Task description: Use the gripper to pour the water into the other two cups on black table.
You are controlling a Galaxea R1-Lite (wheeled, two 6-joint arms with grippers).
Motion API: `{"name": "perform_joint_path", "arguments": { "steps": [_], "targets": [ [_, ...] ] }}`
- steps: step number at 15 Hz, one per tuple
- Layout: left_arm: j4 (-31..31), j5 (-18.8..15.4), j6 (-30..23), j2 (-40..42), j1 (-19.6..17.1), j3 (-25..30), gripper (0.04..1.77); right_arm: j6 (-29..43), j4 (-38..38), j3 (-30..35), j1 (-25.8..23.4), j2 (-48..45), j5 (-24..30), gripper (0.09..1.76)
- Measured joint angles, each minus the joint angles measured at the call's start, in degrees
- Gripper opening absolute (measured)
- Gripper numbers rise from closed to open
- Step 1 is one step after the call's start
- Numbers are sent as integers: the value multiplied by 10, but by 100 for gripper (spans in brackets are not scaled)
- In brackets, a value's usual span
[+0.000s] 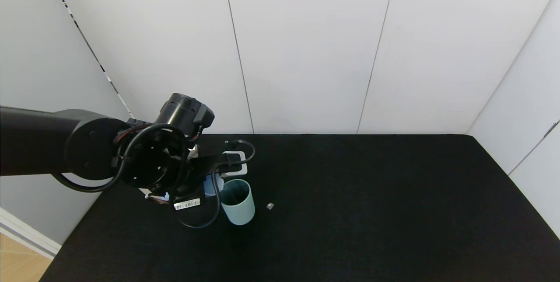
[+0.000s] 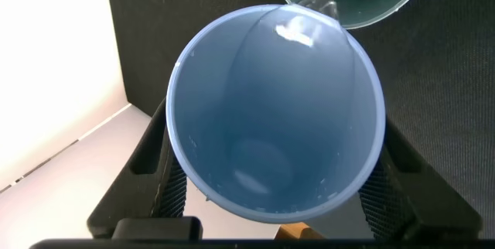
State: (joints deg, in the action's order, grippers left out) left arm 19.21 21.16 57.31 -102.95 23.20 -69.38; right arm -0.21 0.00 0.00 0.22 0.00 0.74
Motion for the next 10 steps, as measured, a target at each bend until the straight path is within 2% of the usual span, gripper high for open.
{"name": "perform_joint_path", "arguments": {
  "steps": [5,10],
  "targets": [
    [-3,-11,-26,9,-1,7,123,0,0,0,0,0,0,171],
    [-3,-77,-93,32,-12,17,123,0,0,0,0,0,0,171]
  ]
}}
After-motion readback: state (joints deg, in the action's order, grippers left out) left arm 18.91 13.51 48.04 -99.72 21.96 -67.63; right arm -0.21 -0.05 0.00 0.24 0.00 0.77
